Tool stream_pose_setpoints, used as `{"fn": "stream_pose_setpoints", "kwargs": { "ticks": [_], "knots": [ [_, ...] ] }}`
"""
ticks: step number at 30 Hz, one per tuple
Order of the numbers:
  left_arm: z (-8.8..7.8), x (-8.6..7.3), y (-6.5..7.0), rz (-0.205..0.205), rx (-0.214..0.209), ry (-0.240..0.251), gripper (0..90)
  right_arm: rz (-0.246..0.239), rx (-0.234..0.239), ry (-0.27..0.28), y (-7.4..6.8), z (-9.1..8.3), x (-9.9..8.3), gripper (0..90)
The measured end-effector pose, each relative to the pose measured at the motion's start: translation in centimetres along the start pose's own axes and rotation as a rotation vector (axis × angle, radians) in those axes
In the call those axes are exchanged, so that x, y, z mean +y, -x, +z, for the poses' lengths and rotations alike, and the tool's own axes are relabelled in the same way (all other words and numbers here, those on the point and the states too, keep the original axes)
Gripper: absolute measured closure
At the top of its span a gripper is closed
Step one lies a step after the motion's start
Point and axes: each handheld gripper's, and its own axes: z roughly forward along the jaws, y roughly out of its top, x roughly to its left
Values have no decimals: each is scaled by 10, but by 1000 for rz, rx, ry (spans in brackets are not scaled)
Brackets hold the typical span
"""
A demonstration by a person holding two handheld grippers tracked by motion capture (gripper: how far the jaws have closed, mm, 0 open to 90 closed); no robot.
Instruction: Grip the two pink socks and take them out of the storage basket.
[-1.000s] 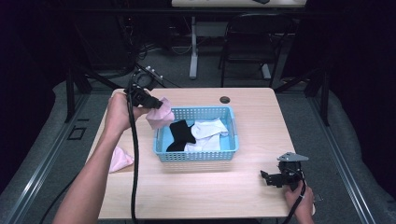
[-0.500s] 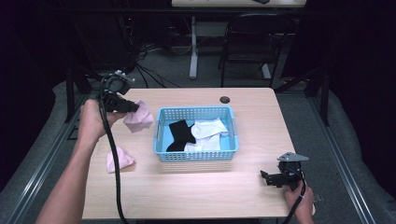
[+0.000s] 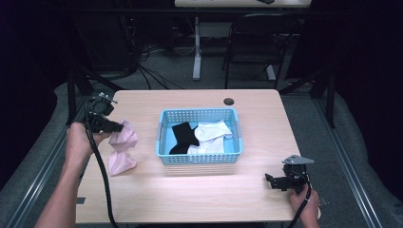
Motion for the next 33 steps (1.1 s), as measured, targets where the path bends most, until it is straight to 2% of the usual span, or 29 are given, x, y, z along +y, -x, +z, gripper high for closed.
{"fn": "stream_pose_setpoints", "kwargs": {
  "ticks": [1, 9, 11, 12, 13, 14, 16, 18, 19, 20, 22, 24, 26, 28, 31, 33],
  "knots": [
    [0, 0, 0, 0, 0, 0, 828, 0, 0, 0, 0, 0, 0, 0],
    [51, -30, -21, -90, -16, -64, 814, 3, -2, 4, 0, 0, 0, 0],
    [57, -34, -23, -98, -8, -63, 787, 3, -3, 4, 0, 0, 0, 0],
    [59, -35, -25, -104, -9, -63, 729, 3, -3, 4, 0, 0, 0, 0],
    [60, -37, -26, -114, -10, -59, 729, 3, -3, 4, 0, 0, 0, 0],
    [60, -39, -26, -123, -2, -51, 682, 3, -2, 4, 0, 0, 0, 0],
    [57, -43, -27, -135, 4, -38, 533, 3, -3, 4, 0, 0, 0, 0],
    [51, -47, -27, -151, 14, -24, 323, 3, -3, 4, 0, 0, 0, 0],
    [48, -50, -28, -152, 14, -13, 323, 3, -3, 4, 0, 0, 0, 0],
    [43, -54, -27, -162, 20, 1, 286, 2, -1, 3, 0, 0, 0, 0],
    [34, -65, -28, -169, 39, 20, 144, 3, -3, 4, 0, 0, 0, 0],
    [32, -70, -28, -177, 35, 31, 133, 3, -3, 4, 0, 0, 0, 0],
    [29, -80, -29, -179, 50, 30, 47, 3, -3, 3, 0, 0, 0, 0],
    [28, -91, -29, -190, 50, 32, 5, 2, -1, 3, 0, 0, 0, 0],
    [31, -110, -28, -209, 47, 46, 0, 2, -2, 3, 0, 0, 0, 0],
    [36, -123, -28, -222, 37, 39, 0, 0, 0, 1, 0, 0, 0, 0]
  ]
}}
